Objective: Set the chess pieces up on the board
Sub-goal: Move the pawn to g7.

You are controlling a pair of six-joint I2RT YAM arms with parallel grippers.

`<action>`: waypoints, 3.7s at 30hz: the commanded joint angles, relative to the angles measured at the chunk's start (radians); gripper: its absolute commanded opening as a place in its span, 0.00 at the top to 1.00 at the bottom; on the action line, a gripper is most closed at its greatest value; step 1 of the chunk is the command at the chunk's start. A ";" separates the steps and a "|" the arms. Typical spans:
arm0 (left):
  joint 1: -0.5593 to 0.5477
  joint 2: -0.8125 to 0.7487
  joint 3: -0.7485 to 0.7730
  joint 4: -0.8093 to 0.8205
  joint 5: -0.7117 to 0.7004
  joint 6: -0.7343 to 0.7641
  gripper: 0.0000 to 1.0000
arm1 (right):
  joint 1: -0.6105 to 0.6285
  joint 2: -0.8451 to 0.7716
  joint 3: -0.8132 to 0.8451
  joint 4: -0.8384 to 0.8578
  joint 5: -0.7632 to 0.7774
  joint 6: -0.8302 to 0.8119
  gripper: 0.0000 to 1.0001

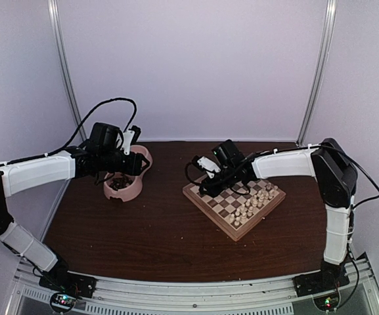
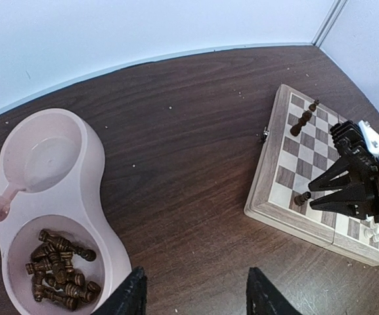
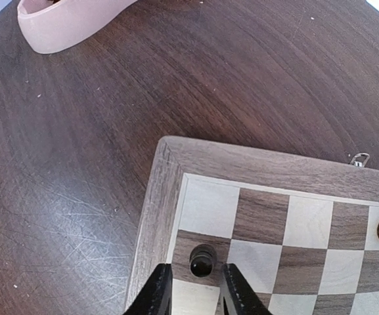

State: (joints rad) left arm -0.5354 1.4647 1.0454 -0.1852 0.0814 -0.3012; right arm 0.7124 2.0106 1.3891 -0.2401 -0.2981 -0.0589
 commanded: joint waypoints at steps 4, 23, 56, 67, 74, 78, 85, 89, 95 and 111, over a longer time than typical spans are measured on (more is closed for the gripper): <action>0.003 0.009 0.007 0.021 -0.015 0.005 0.48 | 0.005 0.030 0.039 -0.002 0.042 -0.010 0.73; 0.003 0.006 -0.008 0.019 -0.022 0.003 0.48 | 0.004 -0.012 0.002 0.059 0.031 0.008 0.88; 0.003 -0.046 0.017 -0.035 -0.067 0.010 0.48 | -0.081 -0.332 -0.331 0.369 0.191 0.110 0.88; 0.003 -0.073 0.042 -0.085 -0.112 0.028 0.48 | -0.153 -0.337 -0.346 0.363 0.235 0.158 0.88; 0.003 -0.073 0.045 -0.086 -0.107 0.030 0.48 | -0.222 -0.252 -0.268 0.285 0.191 0.198 0.89; 0.003 -0.071 0.050 -0.089 -0.106 0.033 0.48 | -0.246 -0.189 -0.217 0.248 0.187 0.222 0.90; 0.003 -0.064 0.047 -0.093 -0.112 0.037 0.48 | -0.257 -0.128 -0.176 0.225 0.225 0.207 0.90; 0.003 -0.053 0.050 -0.094 -0.113 0.037 0.48 | -0.257 -0.094 -0.153 0.214 0.249 0.201 0.90; 0.003 -0.042 0.051 -0.094 -0.116 0.036 0.48 | -0.257 -0.057 -0.124 0.219 0.279 0.196 0.90; 0.003 -0.028 0.051 -0.098 -0.128 0.036 0.48 | -0.257 0.012 -0.069 0.206 0.294 0.184 0.89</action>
State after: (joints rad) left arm -0.5354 1.4246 1.0698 -0.2951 -0.0307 -0.2783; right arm 0.4595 2.0026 1.2884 -0.0288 -0.0250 0.1337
